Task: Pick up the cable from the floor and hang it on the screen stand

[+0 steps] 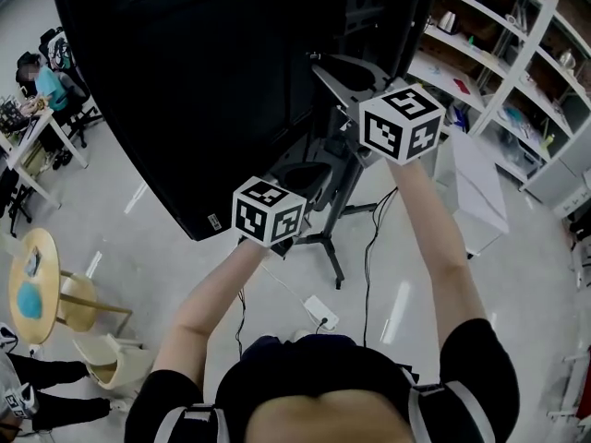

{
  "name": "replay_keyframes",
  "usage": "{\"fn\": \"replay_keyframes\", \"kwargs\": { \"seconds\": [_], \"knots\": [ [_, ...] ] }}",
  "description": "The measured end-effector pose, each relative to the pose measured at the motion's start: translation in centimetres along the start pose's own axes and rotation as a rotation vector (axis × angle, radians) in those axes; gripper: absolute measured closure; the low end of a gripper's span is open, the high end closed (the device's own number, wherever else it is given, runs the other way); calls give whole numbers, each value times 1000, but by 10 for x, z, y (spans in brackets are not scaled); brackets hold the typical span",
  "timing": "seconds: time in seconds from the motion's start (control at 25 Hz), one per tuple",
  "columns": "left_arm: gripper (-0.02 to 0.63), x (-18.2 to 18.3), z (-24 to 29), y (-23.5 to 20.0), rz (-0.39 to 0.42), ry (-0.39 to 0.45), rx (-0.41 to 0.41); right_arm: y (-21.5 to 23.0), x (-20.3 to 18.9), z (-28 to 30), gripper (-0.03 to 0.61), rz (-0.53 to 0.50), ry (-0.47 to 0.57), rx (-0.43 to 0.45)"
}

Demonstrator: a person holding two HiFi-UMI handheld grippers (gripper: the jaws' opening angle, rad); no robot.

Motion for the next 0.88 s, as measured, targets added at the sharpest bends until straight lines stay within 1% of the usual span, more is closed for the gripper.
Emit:
{"fn": "replay_keyframes", "kwargs": {
  "seconds": [0.2,0.52,0.64,0.88],
  "knots": [
    [607,16,15,-11,34,17,-25,12,38,14,482,-52,50,19],
    [607,46,41,-32,49,26,-43,38,103,41,482,-189,96,28],
    [607,52,48,-32,66,25,-46,39,121,43,482,-199,108,44],
    [607,71,55,-38,93,34,-27,39,151,54,482,-238,118,42]
  ]
}}
Point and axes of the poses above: the fingertips, and each gripper's own axes: z forward along the fingers, y to its right, x out of its top, the point moved 8 cm from there along -z, backward along the fingers, and after that the axes turned 12 degrees about y, right-handed, at the moved point
